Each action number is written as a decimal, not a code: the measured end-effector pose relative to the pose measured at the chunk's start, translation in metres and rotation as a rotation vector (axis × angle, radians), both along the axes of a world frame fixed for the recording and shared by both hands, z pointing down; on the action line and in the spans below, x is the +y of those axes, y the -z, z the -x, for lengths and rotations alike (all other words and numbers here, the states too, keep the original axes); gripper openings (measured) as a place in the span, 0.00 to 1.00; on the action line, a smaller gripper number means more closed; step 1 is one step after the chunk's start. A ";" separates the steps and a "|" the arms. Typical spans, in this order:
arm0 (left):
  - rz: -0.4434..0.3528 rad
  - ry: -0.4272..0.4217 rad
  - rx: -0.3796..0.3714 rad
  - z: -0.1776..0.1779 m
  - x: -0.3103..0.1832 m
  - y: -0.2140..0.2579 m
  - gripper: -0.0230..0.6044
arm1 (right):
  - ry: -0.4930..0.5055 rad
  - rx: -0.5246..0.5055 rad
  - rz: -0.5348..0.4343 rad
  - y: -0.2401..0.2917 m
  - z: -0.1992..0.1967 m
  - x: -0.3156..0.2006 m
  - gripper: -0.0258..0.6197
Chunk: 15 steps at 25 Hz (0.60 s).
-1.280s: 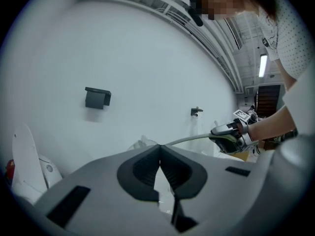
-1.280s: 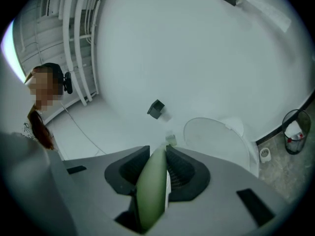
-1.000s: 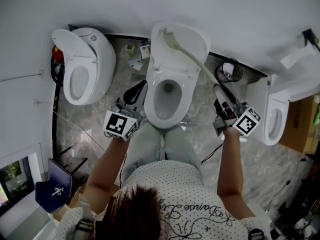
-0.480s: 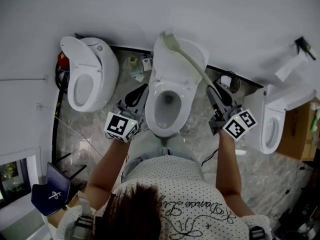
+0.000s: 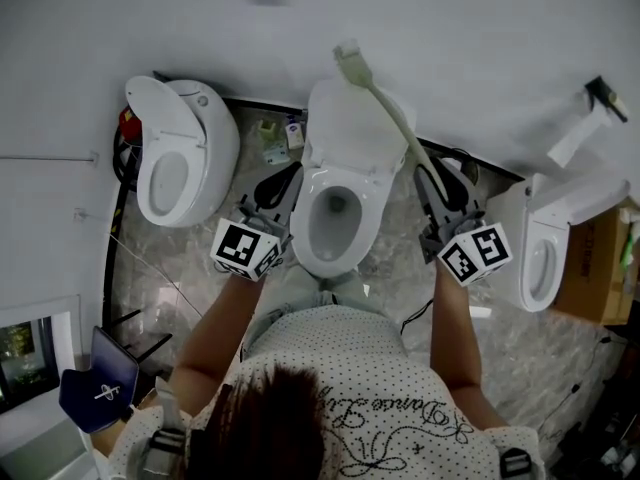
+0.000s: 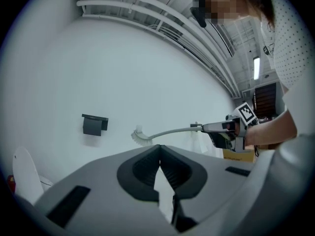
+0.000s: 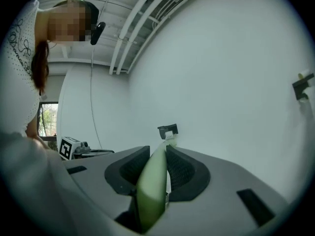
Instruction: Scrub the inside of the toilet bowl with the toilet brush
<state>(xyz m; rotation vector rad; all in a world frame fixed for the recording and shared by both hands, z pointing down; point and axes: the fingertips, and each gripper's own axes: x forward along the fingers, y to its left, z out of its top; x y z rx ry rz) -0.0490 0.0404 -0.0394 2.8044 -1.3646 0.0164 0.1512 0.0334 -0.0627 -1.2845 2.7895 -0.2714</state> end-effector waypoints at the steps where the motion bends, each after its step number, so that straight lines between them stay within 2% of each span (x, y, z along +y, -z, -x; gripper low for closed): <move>1: -0.003 -0.002 0.005 -0.001 0.000 0.002 0.04 | 0.002 0.015 -0.007 0.002 0.002 0.001 0.22; 15: -0.019 -0.048 0.015 -0.010 -0.001 0.007 0.04 | -0.013 0.083 -0.063 0.007 0.016 0.006 0.22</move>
